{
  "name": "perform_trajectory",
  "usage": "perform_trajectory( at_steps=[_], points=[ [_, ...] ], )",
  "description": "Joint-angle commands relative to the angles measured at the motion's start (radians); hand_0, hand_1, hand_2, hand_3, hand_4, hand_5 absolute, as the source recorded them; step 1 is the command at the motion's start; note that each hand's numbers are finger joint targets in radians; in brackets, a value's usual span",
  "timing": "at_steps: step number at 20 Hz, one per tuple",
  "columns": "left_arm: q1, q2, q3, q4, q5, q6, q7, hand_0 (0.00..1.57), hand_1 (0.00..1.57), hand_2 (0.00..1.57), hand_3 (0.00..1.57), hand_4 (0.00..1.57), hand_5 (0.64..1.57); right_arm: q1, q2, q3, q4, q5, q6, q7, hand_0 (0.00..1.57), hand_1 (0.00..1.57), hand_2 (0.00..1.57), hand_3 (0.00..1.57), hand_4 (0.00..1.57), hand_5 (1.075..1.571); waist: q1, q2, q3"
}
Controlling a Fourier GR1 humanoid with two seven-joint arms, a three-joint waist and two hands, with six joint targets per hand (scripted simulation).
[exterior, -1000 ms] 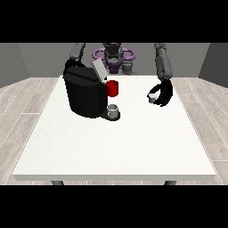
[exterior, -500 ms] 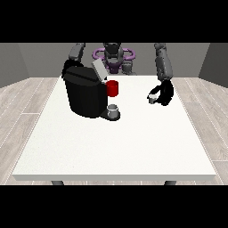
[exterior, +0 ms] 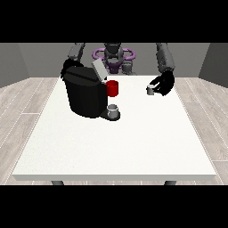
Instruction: Insert the coffee pod into the coffee machine and close the lid
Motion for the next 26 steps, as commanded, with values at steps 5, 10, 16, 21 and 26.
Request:
perform_trajectory(
  at_steps=[5, 10, 16, 21, 26],
  points=[
    [-0.122, -0.055, -0.031, -0.077, -0.017, -0.095, 0.107, 1.26, 1.26, 1.33, 1.29, 0.54, 1.571, -0.062, 0.001, -0.032, 0.131, -0.015, 0.004, -0.019, 0.00, 0.00, 0.00, 0.00, 0.49, 1.571, 0.024, -0.043, 0.0003],
    [-0.134, -0.051, -0.012, -0.074, -0.019, -0.117, 0.127, 1.26, 1.26, 1.33, 1.29, 0.54, 1.571, -0.017, 0.001, 0.009, 0.089, 0.001, 0.024, -0.003, 0.00, 0.00, 0.00, 0.00, 0.44, 1.571, -0.019, -0.072, -0.0003],
    [-0.260, -0.073, -0.009, -0.111, -0.044, -0.090, 0.215, 1.26, 1.26, 1.33, 1.28, 0.54, 1.571, -0.063, 0.007, -0.004, 0.134, -0.010, 0.040, -0.078, 0.00, 0.00, 0.00, 0.00, 0.49, 1.571, -0.056, -0.011, 0.0000],
    [-0.342, 0.011, 0.078, -0.068, 0.006, -0.148, 0.239, 1.27, 1.27, 1.31, 1.24, 0.51, 1.571, -0.079, 0.006, 0.035, 0.040, -0.021, 0.059, -0.007, 0.00, 0.00, 0.00, 0.00, 0.49, 1.571, -0.125, -0.003, -0.0005],
    [-0.368, -0.047, 0.062, -0.089, -0.017, -0.104, 0.279, 1.28, 1.28, 1.33, 1.27, 0.48, 1.571, -0.056, 0.004, 0.040, 0.051, -0.002, 0.055, -0.057, 0.00, 0.00, 0.00, 0.00, 0.49, 1.571, -0.133, 0.008, -0.0002]
  ],
)
